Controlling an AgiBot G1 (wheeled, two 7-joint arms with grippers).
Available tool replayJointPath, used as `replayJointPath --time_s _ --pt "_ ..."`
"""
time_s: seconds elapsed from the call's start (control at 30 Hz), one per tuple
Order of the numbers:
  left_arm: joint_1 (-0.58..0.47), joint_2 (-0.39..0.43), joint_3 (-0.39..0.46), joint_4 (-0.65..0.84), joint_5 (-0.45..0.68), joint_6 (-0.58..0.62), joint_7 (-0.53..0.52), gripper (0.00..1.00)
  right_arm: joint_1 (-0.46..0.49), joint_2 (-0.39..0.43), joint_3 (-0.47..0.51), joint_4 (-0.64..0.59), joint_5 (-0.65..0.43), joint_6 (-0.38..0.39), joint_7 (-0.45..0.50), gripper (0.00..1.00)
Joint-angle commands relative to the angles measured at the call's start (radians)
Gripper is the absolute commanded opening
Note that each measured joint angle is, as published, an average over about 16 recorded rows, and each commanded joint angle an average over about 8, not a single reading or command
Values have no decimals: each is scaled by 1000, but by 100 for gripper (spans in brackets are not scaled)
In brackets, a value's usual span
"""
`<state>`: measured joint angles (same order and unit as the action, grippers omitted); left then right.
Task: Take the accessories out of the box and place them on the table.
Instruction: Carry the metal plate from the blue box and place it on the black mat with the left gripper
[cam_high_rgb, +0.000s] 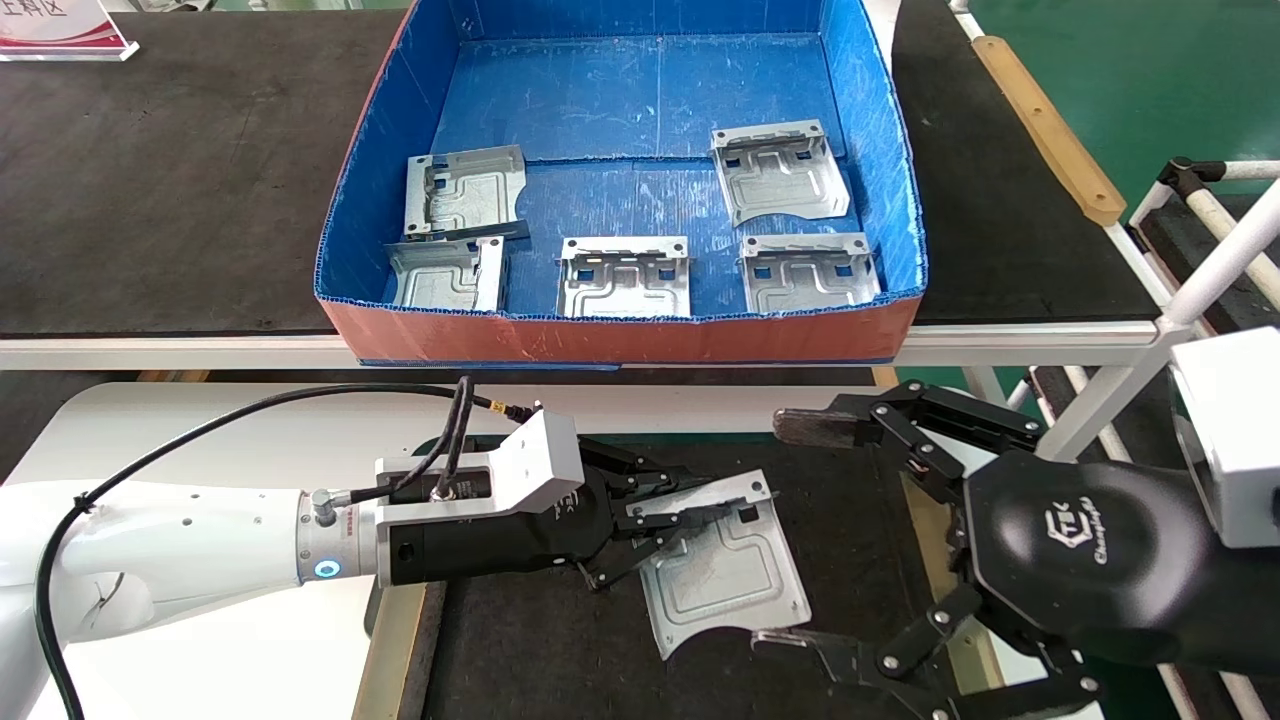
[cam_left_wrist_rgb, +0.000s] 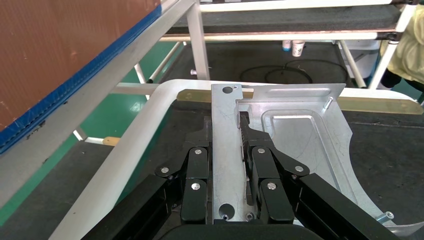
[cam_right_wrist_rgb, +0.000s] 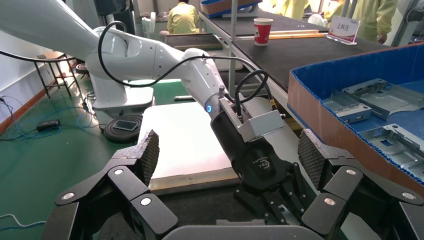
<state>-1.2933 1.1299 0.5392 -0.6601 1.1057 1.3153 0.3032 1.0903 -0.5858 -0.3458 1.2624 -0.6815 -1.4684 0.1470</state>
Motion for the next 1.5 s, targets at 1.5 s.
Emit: replayJointPath --time_s 1.5 --pt "-68 246 486 55 -127 -555 166 0 0 0 -1 0 0 0 0 100"
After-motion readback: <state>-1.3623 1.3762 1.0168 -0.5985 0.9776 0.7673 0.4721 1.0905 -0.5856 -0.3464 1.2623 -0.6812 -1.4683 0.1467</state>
